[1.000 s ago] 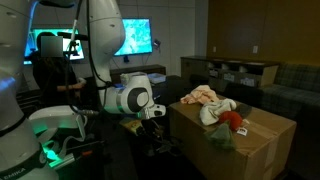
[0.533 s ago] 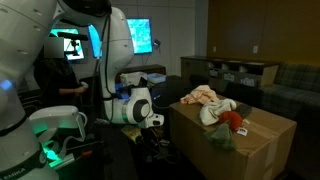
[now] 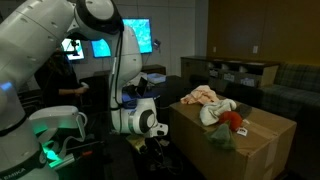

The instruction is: Pick up all the objects that are on the box and put them on the table, then pick up the objects that are on the table and put them on the box

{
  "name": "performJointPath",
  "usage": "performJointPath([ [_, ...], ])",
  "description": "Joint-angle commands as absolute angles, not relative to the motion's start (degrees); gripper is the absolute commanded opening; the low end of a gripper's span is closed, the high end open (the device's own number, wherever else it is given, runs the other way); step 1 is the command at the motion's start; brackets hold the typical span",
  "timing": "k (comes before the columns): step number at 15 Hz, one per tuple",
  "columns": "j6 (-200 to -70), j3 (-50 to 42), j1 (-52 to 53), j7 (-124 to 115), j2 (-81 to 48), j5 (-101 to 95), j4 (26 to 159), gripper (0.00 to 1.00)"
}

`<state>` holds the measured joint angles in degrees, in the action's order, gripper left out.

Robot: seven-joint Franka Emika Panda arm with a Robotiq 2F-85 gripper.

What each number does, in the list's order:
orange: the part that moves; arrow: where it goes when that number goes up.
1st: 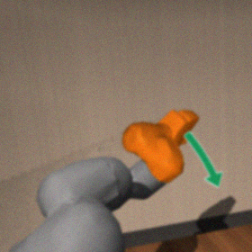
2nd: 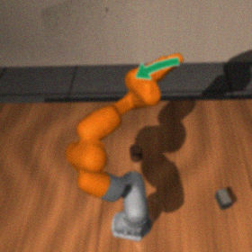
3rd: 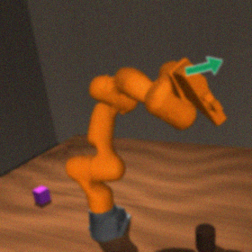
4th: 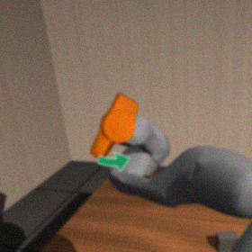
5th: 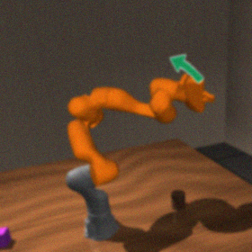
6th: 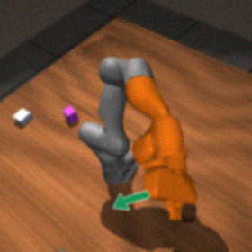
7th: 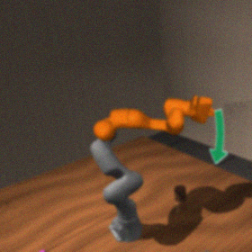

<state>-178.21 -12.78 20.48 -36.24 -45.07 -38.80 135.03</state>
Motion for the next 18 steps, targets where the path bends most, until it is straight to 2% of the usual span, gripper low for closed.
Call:
performJointPath([
  [1, -179.8, -13.3, 19.8, -37.3, -47.7, -38.0, 132.2, 0.96],
  [2, -179.8, -13.7, 20.0, -37.7, -47.9, -38.1, 131.8, 1.0],
  [18, -186.5, -15.5, 24.1, -40.8, -43.0, -39.0, 134.3, 1.0],
])
